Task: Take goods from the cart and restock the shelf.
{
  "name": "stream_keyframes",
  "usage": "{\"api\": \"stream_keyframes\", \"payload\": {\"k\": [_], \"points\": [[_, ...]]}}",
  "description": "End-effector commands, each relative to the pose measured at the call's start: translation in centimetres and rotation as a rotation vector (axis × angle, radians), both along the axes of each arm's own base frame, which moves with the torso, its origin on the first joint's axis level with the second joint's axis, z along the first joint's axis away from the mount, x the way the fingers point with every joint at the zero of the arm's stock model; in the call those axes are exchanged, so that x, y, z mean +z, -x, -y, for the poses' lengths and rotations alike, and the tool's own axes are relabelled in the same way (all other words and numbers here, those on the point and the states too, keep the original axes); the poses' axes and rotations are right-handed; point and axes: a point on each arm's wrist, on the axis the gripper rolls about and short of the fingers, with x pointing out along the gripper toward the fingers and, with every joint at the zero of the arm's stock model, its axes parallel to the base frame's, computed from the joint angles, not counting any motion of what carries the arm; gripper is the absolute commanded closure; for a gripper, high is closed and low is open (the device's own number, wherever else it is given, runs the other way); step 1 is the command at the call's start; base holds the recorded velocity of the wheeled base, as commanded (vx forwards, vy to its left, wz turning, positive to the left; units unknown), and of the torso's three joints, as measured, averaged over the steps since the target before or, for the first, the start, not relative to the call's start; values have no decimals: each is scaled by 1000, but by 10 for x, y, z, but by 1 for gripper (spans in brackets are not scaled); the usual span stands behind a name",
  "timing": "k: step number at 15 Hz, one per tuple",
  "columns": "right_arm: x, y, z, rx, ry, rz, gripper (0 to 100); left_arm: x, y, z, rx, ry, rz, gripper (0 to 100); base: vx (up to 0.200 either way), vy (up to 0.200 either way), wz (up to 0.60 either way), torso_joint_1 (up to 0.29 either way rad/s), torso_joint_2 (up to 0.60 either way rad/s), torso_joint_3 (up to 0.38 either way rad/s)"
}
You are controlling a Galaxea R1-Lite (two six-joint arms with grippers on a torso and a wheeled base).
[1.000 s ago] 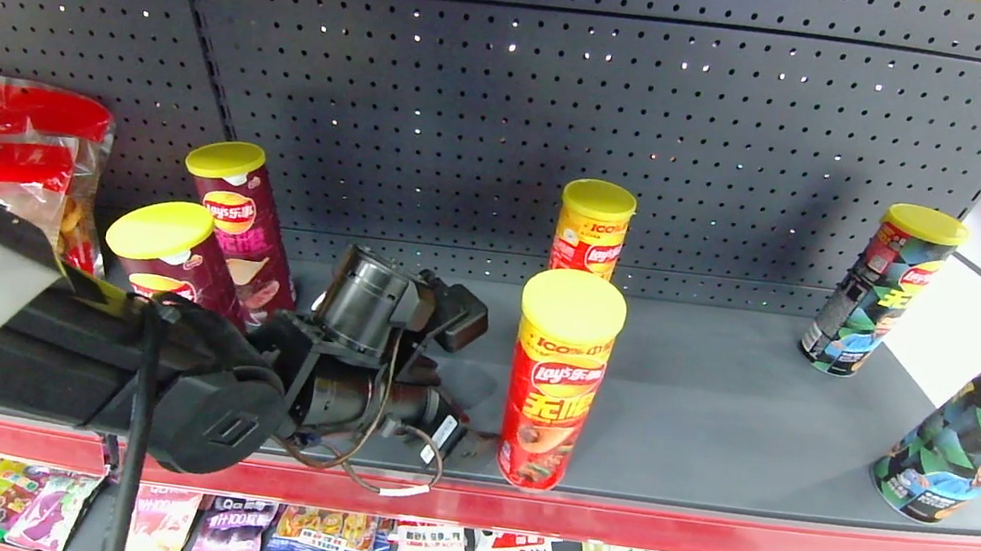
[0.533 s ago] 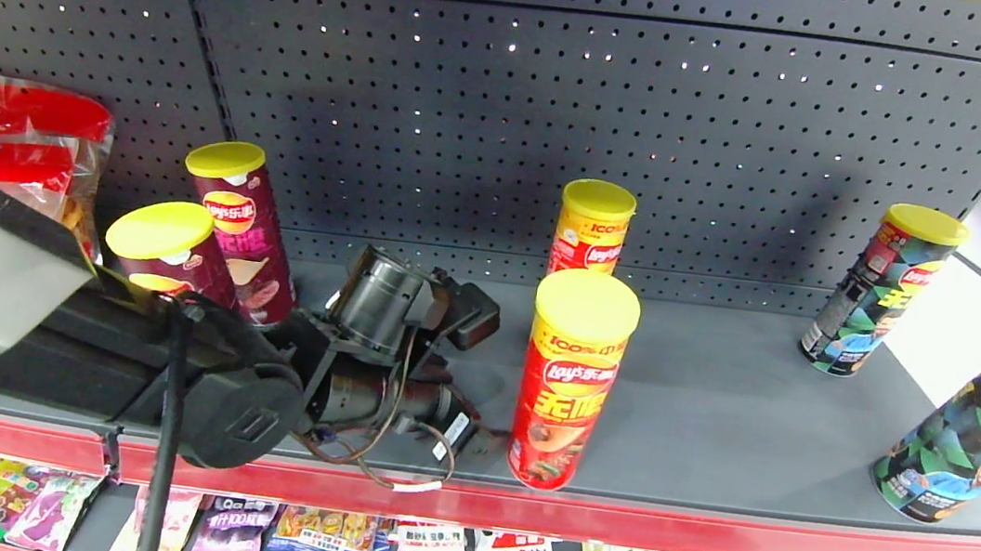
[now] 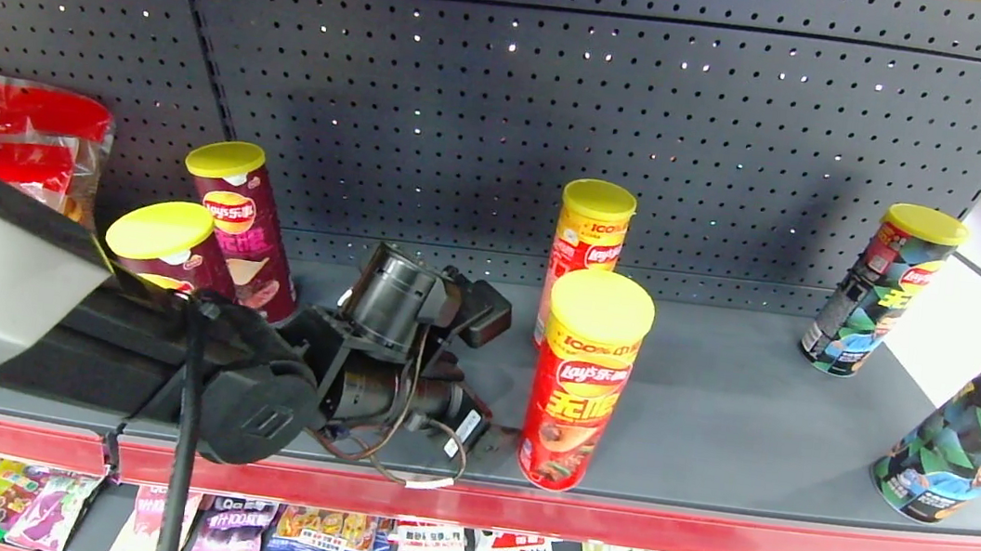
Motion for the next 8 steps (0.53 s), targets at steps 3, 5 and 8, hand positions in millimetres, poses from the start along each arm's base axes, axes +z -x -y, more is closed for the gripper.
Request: {"api": "stream_keyframes", "payload": {"k": [3, 5, 8], "points": [[0, 0, 0, 0, 0, 0, 0, 1, -2, 3, -3, 4, 4, 0, 0, 0, 0, 0, 0, 0], [0, 0, 0, 0, 0, 0, 0, 0, -2, 4, -4, 3, 3, 0, 0, 0, 0, 0, 0, 0], [0, 0, 0, 0, 0, 0, 0, 1, 1, 7, -13, 2, 6, 0, 0, 0, 0, 0, 0, 0]]}}
